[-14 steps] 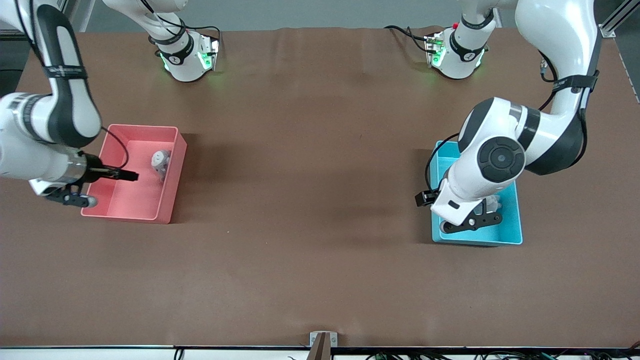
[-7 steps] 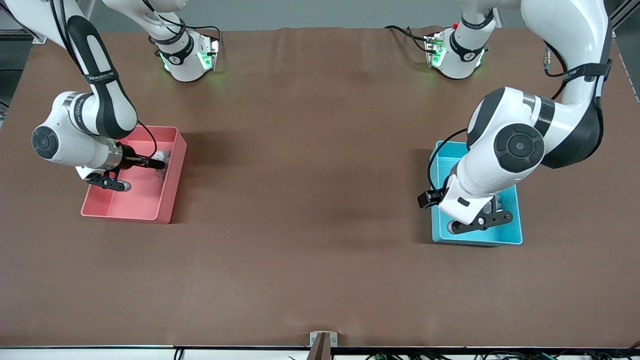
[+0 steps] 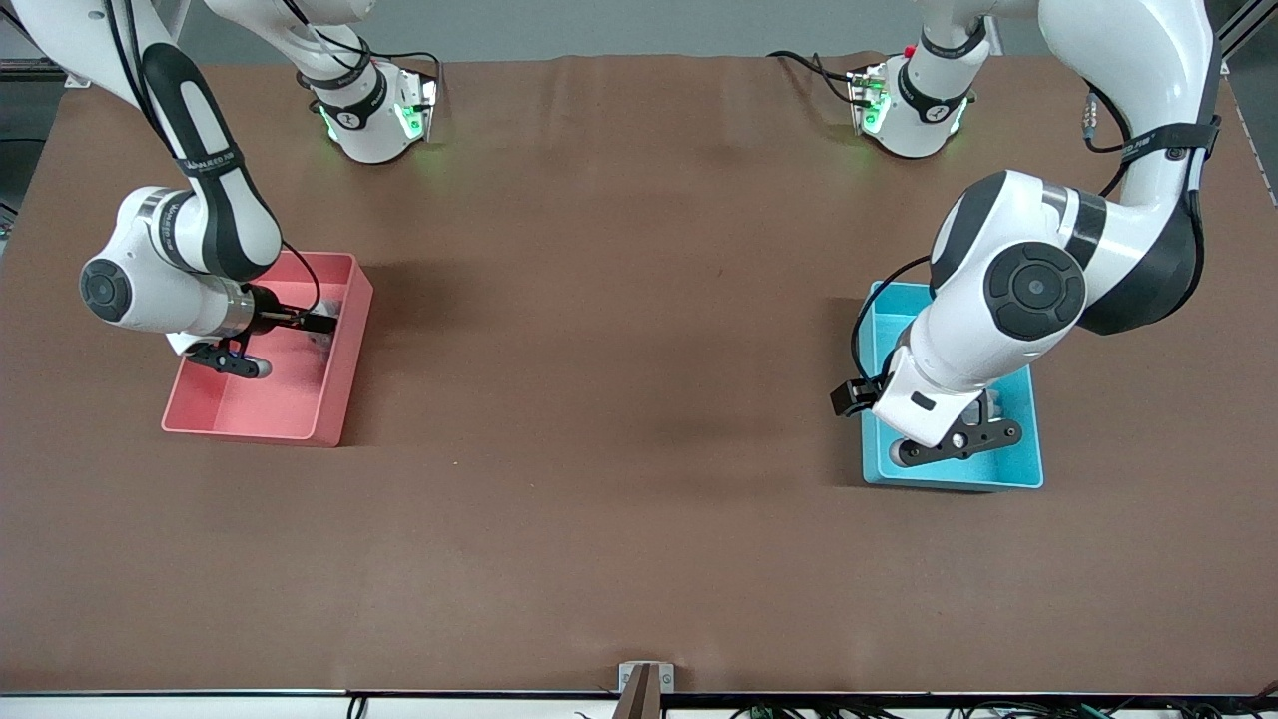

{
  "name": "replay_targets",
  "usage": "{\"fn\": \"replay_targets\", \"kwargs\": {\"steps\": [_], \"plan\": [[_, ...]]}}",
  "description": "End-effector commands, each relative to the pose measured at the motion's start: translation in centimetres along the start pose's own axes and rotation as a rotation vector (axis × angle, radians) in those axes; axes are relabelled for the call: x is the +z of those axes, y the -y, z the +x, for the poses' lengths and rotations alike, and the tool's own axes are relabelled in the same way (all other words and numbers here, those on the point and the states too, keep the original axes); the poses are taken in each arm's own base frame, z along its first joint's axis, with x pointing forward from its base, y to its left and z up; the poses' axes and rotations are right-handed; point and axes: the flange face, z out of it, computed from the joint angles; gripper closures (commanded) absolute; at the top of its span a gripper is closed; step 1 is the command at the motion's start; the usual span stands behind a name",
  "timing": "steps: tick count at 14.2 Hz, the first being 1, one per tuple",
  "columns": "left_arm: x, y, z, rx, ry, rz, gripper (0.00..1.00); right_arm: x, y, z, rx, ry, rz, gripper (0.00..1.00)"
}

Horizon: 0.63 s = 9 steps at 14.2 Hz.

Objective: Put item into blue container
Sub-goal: 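Grasp the grey Totoro plush in the pink box with the right gripper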

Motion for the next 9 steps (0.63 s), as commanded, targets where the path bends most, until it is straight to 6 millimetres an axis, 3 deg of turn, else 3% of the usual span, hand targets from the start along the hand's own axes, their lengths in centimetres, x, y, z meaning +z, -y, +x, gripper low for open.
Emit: {"fn": "replay_targets", "kwargs": {"steps": [1,3,7,9], "plan": [[-0.3,0.5,0.2,-0.003,0.005,-0.008,0.0,1.1,-0.5,0.1,0.037,0.018,0.029,0.01],[-0.3,0.6,0.3,-0.005,0.005,-0.008,0.0,1.5,-0.6,0.2,0.031,0.026,0.027,0.14],[-0.7,0.9,0.3,-0.008,0.0,-0.009,0.0,0.9,-1.0,0.4,0.033,0.033,0.033,0.8],[-0.7,1.0,0.3,0.0,0.001,-0.009,0.0,-0.4,-1.0,0.9,0.032,0.049,0.039,0.97]]}}
